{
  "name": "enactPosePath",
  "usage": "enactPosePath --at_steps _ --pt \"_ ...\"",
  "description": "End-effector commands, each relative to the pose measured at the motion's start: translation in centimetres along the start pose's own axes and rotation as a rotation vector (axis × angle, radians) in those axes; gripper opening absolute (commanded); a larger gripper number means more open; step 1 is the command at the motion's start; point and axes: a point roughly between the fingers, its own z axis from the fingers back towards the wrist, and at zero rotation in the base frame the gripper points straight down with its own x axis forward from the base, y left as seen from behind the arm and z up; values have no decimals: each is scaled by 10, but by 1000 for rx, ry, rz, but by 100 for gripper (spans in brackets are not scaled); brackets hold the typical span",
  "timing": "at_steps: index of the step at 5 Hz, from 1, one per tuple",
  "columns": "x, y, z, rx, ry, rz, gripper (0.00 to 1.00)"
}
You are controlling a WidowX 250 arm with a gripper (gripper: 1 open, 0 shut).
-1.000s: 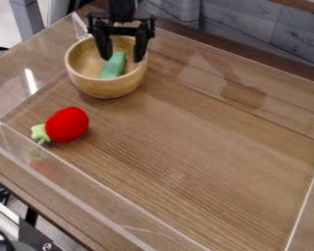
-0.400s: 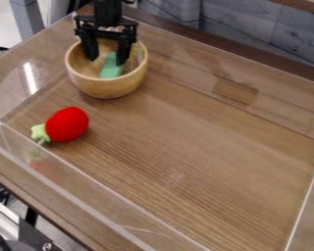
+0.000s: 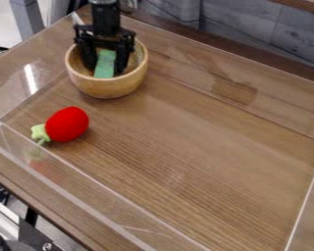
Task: Remove the green stick from the brown bowl and put it on the table
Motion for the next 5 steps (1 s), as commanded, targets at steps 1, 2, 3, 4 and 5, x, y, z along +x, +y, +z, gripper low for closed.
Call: enactPosePath --at_steps 1,2,3,4,5 --pt "5 -12 16 3 -37 30 100" --pt "7 -20 19 -9 -33 69 100" --pt "12 -24 20 -23 -22 115 100" --pt "17 -24 23 -18 -13 89 100" --pt "23 -23 26 -10 -7 65 100"
